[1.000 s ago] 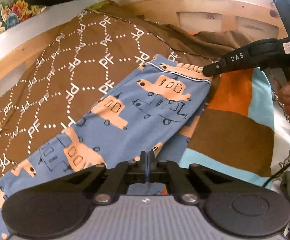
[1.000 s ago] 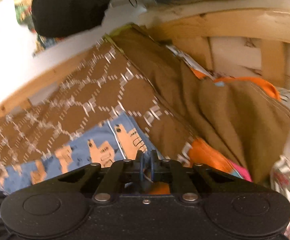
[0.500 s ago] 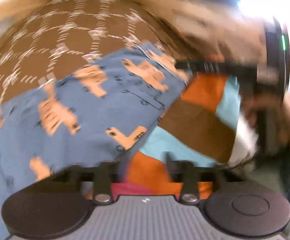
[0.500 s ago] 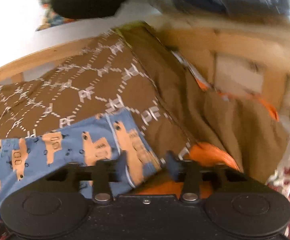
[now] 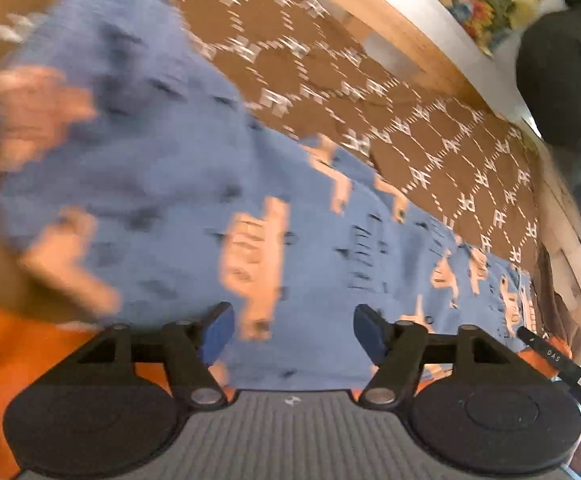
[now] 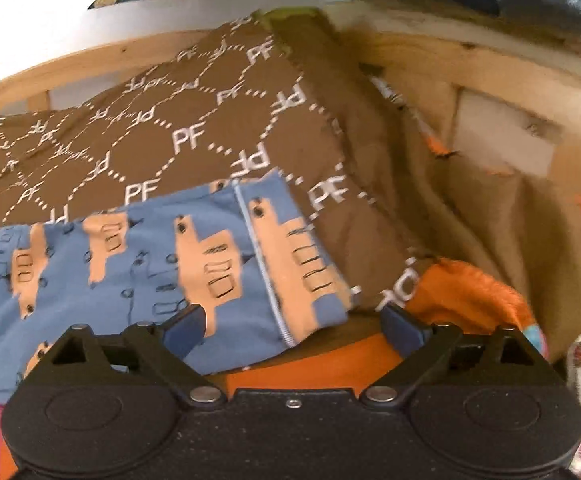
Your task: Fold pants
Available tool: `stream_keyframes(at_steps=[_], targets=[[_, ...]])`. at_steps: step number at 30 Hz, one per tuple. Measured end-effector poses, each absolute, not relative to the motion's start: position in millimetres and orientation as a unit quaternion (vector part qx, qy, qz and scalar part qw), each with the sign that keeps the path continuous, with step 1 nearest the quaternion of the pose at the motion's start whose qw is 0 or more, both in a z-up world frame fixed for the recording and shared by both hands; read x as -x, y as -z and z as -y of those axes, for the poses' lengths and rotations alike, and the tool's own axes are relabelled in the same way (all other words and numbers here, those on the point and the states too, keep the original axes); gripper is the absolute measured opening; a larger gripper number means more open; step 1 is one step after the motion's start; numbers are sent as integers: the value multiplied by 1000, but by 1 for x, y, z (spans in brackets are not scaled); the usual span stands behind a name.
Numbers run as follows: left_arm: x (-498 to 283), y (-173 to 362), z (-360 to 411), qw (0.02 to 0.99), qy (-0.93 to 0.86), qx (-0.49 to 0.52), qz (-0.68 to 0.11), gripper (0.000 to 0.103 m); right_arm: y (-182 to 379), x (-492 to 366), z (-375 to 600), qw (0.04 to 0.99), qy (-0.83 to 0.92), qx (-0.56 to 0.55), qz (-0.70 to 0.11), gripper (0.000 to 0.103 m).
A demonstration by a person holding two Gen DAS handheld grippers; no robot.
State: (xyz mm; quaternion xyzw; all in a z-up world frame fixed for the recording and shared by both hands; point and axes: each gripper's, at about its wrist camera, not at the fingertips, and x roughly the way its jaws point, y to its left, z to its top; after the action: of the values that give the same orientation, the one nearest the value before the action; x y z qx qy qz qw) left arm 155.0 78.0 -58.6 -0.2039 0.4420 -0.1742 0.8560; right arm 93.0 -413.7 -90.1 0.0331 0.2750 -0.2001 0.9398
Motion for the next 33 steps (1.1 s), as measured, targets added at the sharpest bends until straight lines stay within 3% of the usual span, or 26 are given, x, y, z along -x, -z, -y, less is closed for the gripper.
stream_keyframes(at_steps=[2, 3, 8, 12, 13, 14, 16, 17, 18, 19, 21, 22, 23, 26, 31, 33], targets=[[-146, 43, -84, 867, 174, 178, -431, 88, 88, -90, 404, 948, 195, -12, -250, 100], [-145, 34, -83, 877, 181, 159, -416, 90, 87, -89, 397, 952, 187, 1, -242, 101], [-167, -3, -83, 917, 193, 116, -329, 90, 100, -105, 350, 962, 107, 86, -236, 102], [-195, 0, -107, 930, 111, 100, -337, 88, 114, -114, 315, 949, 58, 179, -255, 102], [-197, 2, -120, 932, 83, 93, -341, 75, 118, -114, 311, 945, 56, 196, -257, 102], [-197, 4, -138, 931, 80, 103, -342, 50, 118, -113, 310, 944, 56, 201, -256, 102], [-193, 5, -171, 921, 90, 156, -346, 23, 117, -115, 313, 945, 57, 193, -259, 102], [-190, 5, -186, 916, 89, 181, -347, 14, 117, -114, 315, 945, 57, 187, -262, 102], [-187, 4, -195, 912, 92, 201, -346, 14, 117, -116, 316, 945, 58, 181, -266, 102], [-183, 1, -200, 912, 88, 209, -342, 17, 116, -117, 317, 945, 59, 178, -268, 102], [-173, -7, -193, 920, 80, 187, -334, 48, 115, -117, 314, 944, 61, 184, -265, 102], [-167, -12, -184, 926, 89, 174, -324, 79, 113, -115, 311, 944, 62, 191, -261, 102], [-161, -18, -174, 932, 99, 162, -310, 100, 112, -112, 308, 945, 60, 195, -255, 102], [-157, -28, -135, 944, 131, 105, -282, 101, 102, -110, 298, 948, 25, 202, -246, 102], [-190, -2, -98, 919, 90, 42, -382, 94, 105, -130, 293, 923, -41, 255, -284, 102], [-193, -2, -88, 916, 90, 41, -388, 96, 105, -137, 306, 927, -39, 244, -284, 102]])
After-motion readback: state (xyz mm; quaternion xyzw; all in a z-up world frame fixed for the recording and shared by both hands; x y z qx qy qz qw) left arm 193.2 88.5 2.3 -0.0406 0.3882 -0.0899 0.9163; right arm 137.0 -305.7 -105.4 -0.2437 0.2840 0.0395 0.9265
